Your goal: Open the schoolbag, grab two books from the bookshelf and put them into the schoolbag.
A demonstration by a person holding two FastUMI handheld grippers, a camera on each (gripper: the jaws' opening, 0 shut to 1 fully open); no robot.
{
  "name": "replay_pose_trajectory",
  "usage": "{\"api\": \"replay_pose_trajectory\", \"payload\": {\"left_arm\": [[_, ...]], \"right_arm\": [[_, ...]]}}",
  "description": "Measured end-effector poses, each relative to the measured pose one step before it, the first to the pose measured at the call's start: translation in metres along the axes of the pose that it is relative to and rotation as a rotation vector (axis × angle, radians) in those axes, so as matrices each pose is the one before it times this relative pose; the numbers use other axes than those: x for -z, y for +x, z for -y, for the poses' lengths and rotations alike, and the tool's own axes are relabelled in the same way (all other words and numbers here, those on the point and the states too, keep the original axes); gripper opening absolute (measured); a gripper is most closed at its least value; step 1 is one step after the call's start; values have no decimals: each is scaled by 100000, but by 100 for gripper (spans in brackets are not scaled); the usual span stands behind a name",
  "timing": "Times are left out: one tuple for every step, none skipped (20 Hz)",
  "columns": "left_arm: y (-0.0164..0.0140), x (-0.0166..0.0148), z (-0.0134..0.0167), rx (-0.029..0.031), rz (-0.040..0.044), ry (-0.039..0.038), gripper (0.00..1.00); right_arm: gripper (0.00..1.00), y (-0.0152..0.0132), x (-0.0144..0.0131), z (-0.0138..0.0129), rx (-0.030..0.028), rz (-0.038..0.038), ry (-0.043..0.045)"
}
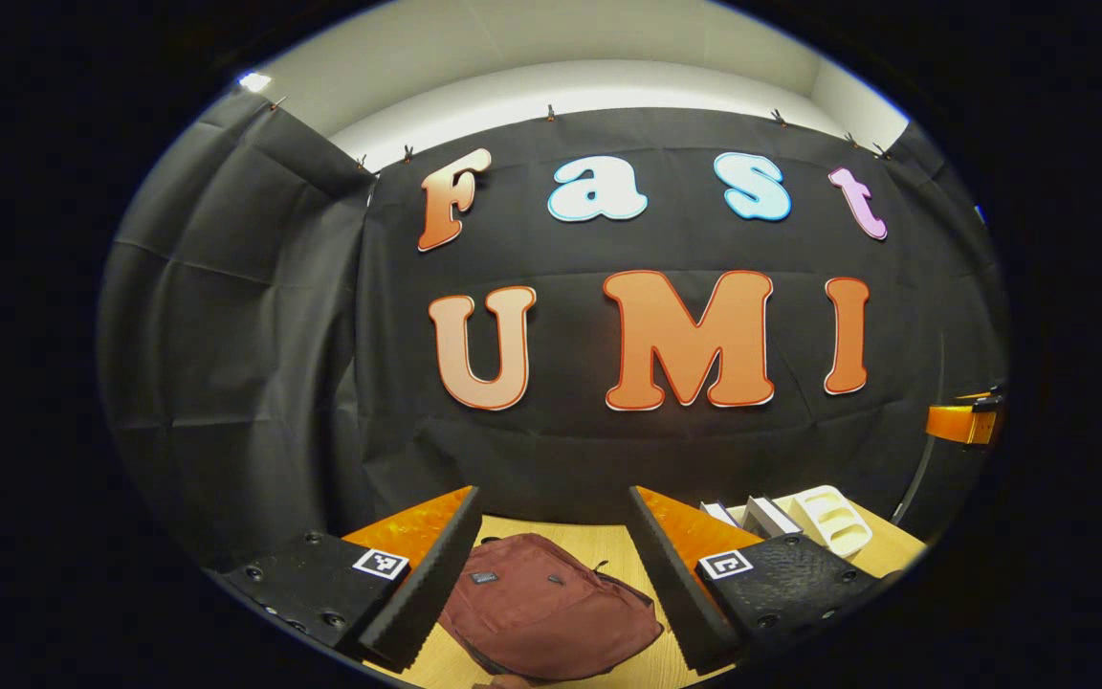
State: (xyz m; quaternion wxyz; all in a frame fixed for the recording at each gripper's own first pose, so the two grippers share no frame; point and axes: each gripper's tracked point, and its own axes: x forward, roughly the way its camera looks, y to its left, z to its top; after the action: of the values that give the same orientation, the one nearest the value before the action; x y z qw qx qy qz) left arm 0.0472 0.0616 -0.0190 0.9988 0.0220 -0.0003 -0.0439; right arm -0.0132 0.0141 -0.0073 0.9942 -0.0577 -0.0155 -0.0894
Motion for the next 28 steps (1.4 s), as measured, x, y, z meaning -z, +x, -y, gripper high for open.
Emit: {"api": "replay_pose_trajectory", "payload": {"left_arm": [[54, 275, 22, 25, -198, 350, 94], [-10, 155, -50, -107, -304, 663, 94], [167, 367, -60, -132, -475, 713, 94], [0, 159, 48, -36, -352, 781, 94], [16, 371, 3, -101, -463, 820, 94], [137, 314, 81, -44, -336, 1051, 94], [154, 566, 114, 142, -823, 1518, 94], [86, 598, 52, 8, -1034, 1917, 94], [88, 714, 100, -71, -1152, 1947, 94], [92, 659, -10, -688, -1457, 1638, 95], [115, 754, -17, -818, -1332, 898, 95], [-20, 816, 373, 793, -1693, 581, 99], [-30, 930, 441, 442, -1669, 1079, 96], [181, 960, 312, 223, -1590, 2114, 95], [120, 1068, 311, 188, -1335, 3093, 96], [191, 1083, 496, 238, -1492, 3468, 96], [148, 1088, 733, 632, -1366, 3109, 96], [415, 1211, 890, 747, -1622, 2583, 96], [335, 1296, 824, 810, -1936, 2326, 96], [247, 1301, 813, 263, -2284, 2097, 95], [296, 1628, 998, 669, -3087, 1584, 96], [296, 1487, 1212, 1454, -3171, 1874, 95], [609, 1737, 1268, 1369, -2665, 1951, 96], [480, 1217, 1273, 1433, -2762, 2820, 96], [463, 1561, 1408, 1709, -2818, 3352, 96], [771, 1513, 1393, 1312, -3275, 4146, 96], [764, 1216, 1390, 1256, -3333, 4069, 96], [742, 1007, 997, 877, -3813, 2455, 97]], "right_arm": [[96, 21, 135, 92, 307, -254, -322], [96, 6, 214, 43, 311, -356, -391], [96, -52, 93, 46, 196, -357, -308], [96, 104, 205, 89, 214, -359, -80], [96, 40, 189, 87, 246, -562, 108], [96, 90, 287, 155, 207, -587, 197], [96, 113, 223, 104, 311, -594, 197], [96, 48, 291, 58, 325, -765, 91], [96, 81, 296, 196, 433, -777, -64], [96, 121, 359, 178, 423, -673, -250], [97, 60, 330, 194, 516, -768, -388], [96, 127, 436, 181, 531, -791, -415], [96, 119, 342, 190, 408, -939, -481], [96, 122, 491, 211, 604, -1055, -388], [97, 103, 365, 322, 648, -1183, -213], [96, 27, 513, 244, 802, -1352, 30], [96, -2, 397, 323, 707, -1166, 78], [96, 72, 477, 358, 865, -1191, -208], [96, 5, 477, 448, 997, -1192, -557], [96, -74, 360, 461, 1198, -1105, -894], [97, -38, 365, 556, 1185, -1027, -1017], [97, -123, 366, 600, 1199, -1056, -1047], [96, -136, 258, 582, 1203, -857, -909], [97, -37, 343, 617, 1212, -989, -602], [97, -49, 212, 498, 1012, -1141, -192], [96, -55, 316, 477, 879, -1113, 155], [96, -88, 198, 502, 819, -889, 104], [96, 91, 228, 444, 774, -889, -415]]}}
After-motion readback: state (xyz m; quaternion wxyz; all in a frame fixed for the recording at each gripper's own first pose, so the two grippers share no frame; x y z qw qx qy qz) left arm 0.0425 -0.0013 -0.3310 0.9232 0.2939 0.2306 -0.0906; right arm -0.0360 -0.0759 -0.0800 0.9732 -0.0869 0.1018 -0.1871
